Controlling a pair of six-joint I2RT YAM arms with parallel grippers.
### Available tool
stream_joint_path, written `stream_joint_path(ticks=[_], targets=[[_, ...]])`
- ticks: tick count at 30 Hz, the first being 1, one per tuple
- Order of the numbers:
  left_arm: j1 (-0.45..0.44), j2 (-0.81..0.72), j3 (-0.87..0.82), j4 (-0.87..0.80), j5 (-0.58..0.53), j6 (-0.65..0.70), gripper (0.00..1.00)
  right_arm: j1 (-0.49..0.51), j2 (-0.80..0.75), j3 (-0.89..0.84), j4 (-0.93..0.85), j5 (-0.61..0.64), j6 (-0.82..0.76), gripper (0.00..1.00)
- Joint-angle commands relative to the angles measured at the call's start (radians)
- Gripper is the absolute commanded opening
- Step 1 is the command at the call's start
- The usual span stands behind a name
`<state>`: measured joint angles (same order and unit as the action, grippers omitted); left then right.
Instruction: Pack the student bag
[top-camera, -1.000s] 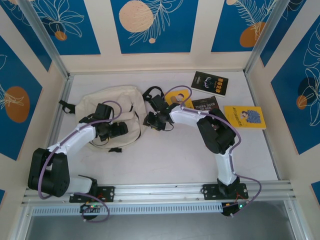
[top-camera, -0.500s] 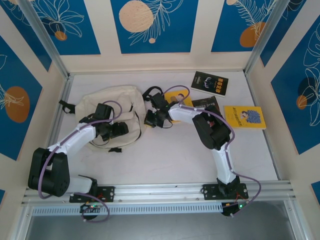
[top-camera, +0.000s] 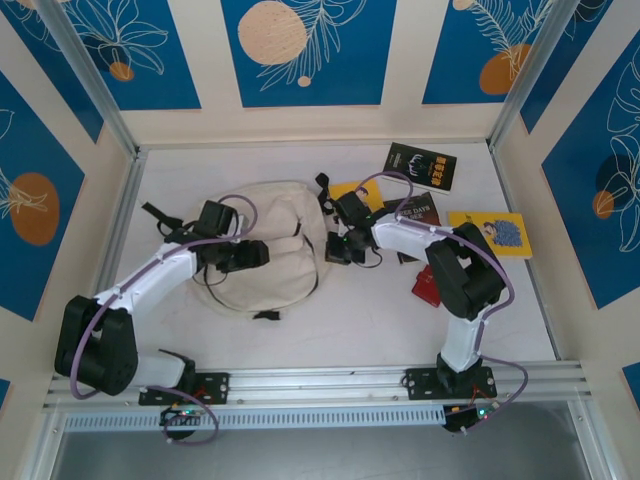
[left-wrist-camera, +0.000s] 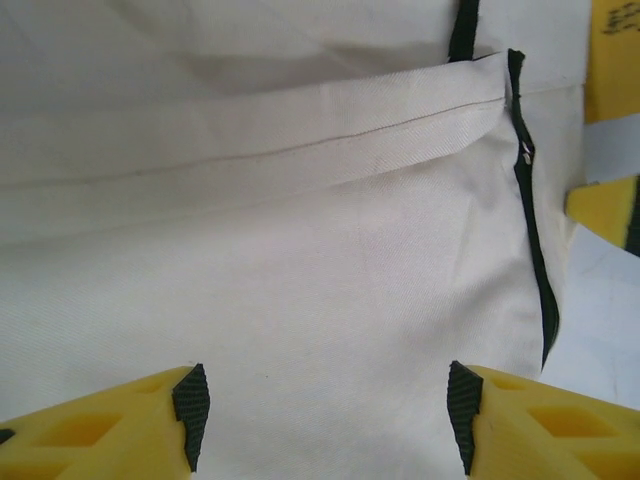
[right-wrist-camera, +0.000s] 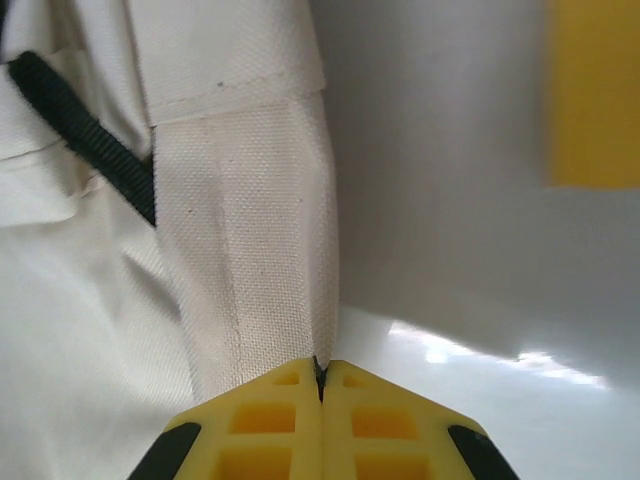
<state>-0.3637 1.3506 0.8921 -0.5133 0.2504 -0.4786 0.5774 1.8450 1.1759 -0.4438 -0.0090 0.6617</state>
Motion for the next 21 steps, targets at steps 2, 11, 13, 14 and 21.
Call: stream_joint_path(ticks=[2,11,13,14,21], targets=[[-0.026,0.049,0.069,0.031,0.009,0.008,0.63,0.003,-0.011,0.060,-0.112,0.127,-0.127,0.08],[-0.026,0.208,0.221,0.074,0.011,-0.031,0.53,0.072,-0.037,0.170,-0.126,0.180,-0.283,0.40],[-0.026,0.258,0.267,0.085,0.023,-0.042,0.49,0.090,-0.006,0.206,-0.126,0.177,-0.346,0.40],[-0.026,0.287,0.291,0.090,0.024,-0.047,0.48,0.095,0.015,0.228,-0.130,0.178,-0.374,0.39],[-0.027,0.442,0.402,0.093,-0.004,-0.075,0.41,0.083,0.157,0.364,-0.176,0.131,-0.466,0.40]])
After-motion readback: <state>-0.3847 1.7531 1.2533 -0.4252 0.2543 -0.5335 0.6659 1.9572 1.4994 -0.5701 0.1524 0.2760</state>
